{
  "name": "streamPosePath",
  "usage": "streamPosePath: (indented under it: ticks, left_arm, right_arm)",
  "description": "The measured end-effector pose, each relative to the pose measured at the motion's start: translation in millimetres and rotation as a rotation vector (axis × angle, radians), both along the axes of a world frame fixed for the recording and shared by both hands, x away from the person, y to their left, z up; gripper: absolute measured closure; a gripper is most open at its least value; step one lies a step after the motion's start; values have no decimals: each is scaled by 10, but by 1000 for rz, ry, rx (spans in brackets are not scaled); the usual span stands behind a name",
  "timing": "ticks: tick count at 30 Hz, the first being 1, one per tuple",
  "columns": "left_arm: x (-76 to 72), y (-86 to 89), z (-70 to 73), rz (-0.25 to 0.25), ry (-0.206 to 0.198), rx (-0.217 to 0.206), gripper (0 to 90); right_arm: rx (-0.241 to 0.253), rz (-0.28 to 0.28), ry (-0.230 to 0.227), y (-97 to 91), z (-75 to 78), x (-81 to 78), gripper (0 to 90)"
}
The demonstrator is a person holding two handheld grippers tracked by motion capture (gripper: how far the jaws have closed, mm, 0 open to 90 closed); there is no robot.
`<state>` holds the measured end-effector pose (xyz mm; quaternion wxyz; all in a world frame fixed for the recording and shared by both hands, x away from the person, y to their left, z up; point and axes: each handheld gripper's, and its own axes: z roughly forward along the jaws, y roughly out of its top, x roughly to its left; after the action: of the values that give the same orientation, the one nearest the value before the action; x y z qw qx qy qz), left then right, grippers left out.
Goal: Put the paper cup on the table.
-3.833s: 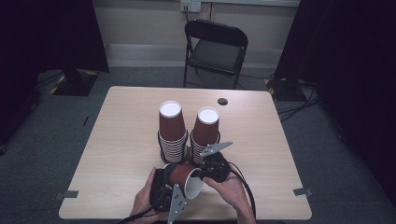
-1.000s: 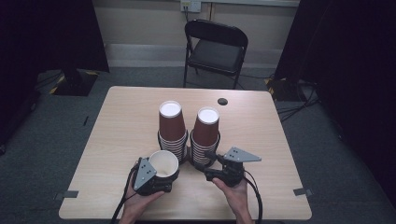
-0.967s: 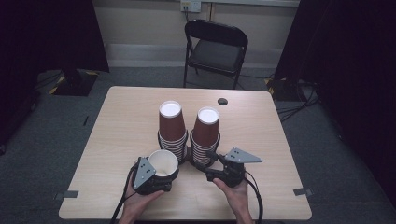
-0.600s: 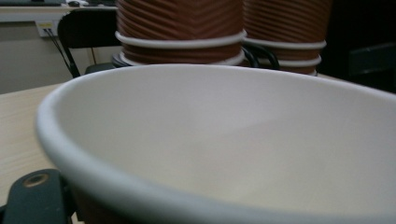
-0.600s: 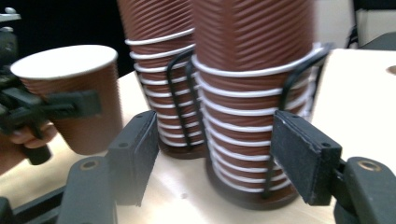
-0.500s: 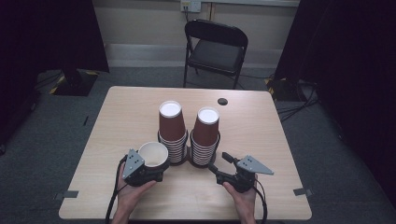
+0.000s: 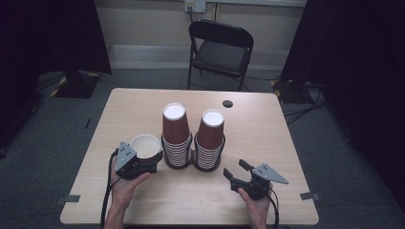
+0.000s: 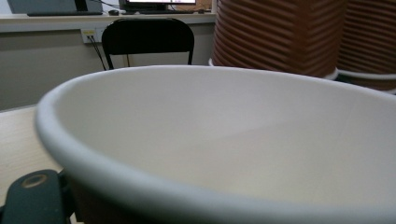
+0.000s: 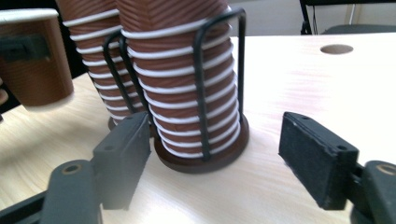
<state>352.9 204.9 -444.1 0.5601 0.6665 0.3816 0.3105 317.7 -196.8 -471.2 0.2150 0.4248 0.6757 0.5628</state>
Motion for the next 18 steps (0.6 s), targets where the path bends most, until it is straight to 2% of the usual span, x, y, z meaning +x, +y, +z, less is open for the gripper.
streamPosePath:
  ticks: [4, 7, 9, 11, 14, 18]
  left_arm:
    - [61, 53, 40, 28, -9, 3, 107]
    - [112, 106, 42, 41, -4, -31, 108]
    - [159, 130, 37, 56, 3, -35, 108]
    - [214, 152, 30, 67, 11, -57, 108]
    - [300, 156, 7, 110, 21, -27, 108]
    - [405, 172, -41, 104, 36, -48, 108]
  right_arm:
    - [-5, 9, -20, -35, -40, -12, 172]
    - [-16, 5, -22, -50, -66, -20, 160]
    - [-19, 0, -29, -68, -88, -21, 160]
    - [-22, -18, -32, -88, -109, -15, 161]
    - [-44, -50, -32, -88, -139, -11, 160]
    - [-67, -94, -36, -51, -177, -2, 159]
